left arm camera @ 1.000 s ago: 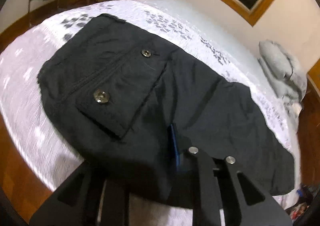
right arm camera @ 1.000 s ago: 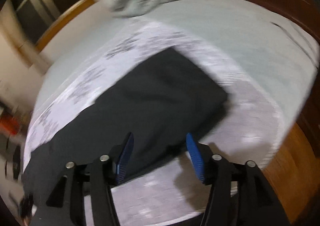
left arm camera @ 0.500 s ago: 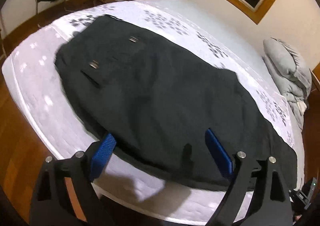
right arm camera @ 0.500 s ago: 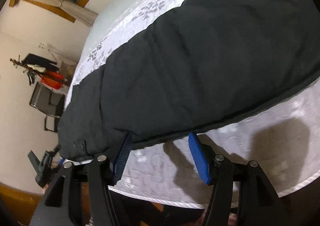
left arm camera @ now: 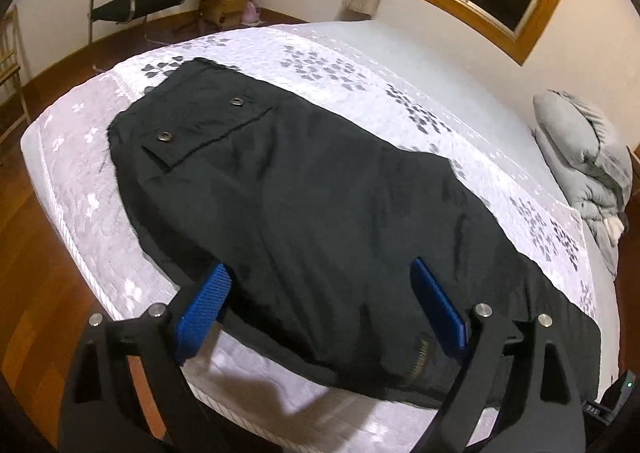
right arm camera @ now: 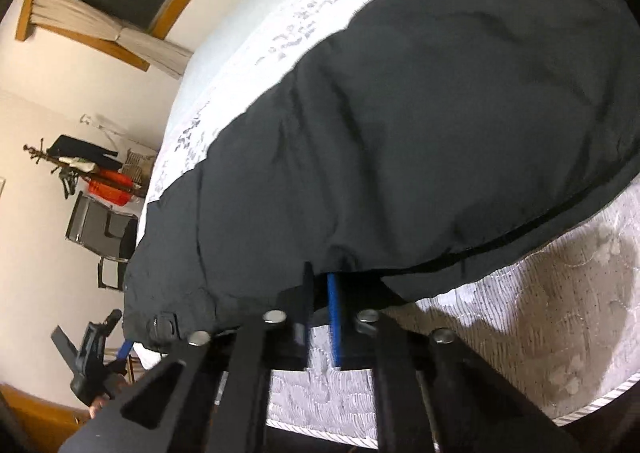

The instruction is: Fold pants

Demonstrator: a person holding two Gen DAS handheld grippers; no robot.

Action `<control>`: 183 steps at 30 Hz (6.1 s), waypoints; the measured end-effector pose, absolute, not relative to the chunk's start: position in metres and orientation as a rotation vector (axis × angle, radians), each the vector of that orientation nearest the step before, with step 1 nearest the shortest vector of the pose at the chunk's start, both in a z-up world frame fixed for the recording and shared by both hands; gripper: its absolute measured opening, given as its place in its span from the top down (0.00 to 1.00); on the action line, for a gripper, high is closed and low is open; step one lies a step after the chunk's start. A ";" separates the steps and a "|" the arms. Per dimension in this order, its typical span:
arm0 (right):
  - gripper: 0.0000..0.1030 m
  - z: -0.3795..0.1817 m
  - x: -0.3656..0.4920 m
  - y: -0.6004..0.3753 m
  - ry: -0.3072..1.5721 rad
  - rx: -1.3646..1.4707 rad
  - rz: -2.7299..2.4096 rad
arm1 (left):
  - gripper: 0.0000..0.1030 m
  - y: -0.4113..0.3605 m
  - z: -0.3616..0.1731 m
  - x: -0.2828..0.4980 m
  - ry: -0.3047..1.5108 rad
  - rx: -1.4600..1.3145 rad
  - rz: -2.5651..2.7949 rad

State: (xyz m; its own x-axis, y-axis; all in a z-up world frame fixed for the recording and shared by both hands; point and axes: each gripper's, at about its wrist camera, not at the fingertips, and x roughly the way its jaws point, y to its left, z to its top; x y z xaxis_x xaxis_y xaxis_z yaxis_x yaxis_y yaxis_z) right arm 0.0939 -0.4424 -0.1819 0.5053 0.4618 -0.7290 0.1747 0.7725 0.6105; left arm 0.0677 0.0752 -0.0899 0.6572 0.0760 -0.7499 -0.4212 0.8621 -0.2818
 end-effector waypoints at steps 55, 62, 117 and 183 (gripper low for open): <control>0.88 -0.108 0.086 -0.587 0.807 0.497 -0.484 | 0.08 -0.094 -0.137 0.112 1.002 -0.026 -0.189; 0.88 -0.048 0.097 -0.501 0.714 0.197 -0.355 | 0.08 -0.081 -0.119 0.113 0.994 -0.085 -0.137; 0.19 -0.127 0.116 -0.216 1.017 -0.057 0.505 | 0.08 0.041 -0.098 0.117 0.945 -0.257 0.131; 0.65 -0.109 0.140 -0.253 1.020 0.088 0.224 | 0.07 0.008 -0.092 0.123 0.947 -0.077 0.047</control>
